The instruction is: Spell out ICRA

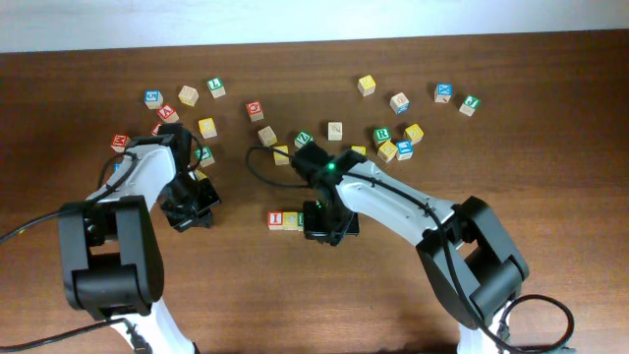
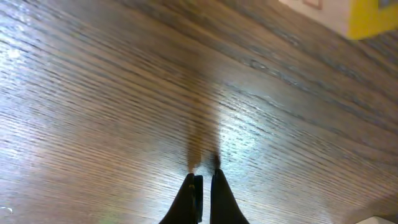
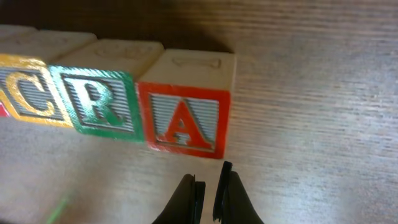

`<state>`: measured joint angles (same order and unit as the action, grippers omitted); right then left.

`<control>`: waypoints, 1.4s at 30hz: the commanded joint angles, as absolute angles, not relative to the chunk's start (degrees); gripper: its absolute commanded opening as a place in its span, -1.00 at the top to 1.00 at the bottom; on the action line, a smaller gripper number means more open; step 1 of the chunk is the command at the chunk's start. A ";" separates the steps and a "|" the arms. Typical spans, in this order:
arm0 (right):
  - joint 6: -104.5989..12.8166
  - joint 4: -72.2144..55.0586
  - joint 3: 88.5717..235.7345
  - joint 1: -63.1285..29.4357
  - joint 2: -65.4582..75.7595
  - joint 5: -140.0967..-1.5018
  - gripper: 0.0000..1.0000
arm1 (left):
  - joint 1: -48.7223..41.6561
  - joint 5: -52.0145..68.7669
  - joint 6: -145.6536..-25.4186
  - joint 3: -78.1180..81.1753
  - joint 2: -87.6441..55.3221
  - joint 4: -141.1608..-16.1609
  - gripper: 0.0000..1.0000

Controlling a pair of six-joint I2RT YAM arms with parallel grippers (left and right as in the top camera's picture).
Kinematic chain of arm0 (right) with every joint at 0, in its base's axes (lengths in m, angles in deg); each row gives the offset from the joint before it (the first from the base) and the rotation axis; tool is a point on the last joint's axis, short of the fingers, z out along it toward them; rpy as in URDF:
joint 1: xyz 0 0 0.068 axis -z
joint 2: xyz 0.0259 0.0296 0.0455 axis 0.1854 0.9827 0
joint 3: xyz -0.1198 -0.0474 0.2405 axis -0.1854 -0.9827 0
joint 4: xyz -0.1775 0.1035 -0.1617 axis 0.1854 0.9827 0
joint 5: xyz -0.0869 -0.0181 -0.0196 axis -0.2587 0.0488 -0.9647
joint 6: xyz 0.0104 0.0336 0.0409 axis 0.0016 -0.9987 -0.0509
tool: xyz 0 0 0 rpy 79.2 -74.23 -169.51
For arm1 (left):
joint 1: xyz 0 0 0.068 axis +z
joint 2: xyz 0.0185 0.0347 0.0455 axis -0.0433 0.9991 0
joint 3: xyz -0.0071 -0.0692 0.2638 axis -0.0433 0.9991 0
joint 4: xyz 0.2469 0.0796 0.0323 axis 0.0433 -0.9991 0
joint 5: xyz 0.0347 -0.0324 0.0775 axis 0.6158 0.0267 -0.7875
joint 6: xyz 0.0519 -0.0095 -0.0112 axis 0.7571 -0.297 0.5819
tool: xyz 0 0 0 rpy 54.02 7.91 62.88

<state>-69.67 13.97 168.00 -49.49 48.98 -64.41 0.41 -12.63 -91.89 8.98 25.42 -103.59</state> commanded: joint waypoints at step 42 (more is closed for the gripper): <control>-61.78 27.45 178.34 -44.75 49.18 -66.22 0.81 | -5.84 -12.61 -89.72 11.12 25.66 -104.09 1.00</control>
<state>-64.47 26.01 177.68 -48.66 49.12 -65.30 -4.09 -12.61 -90.66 9.42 25.42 -104.00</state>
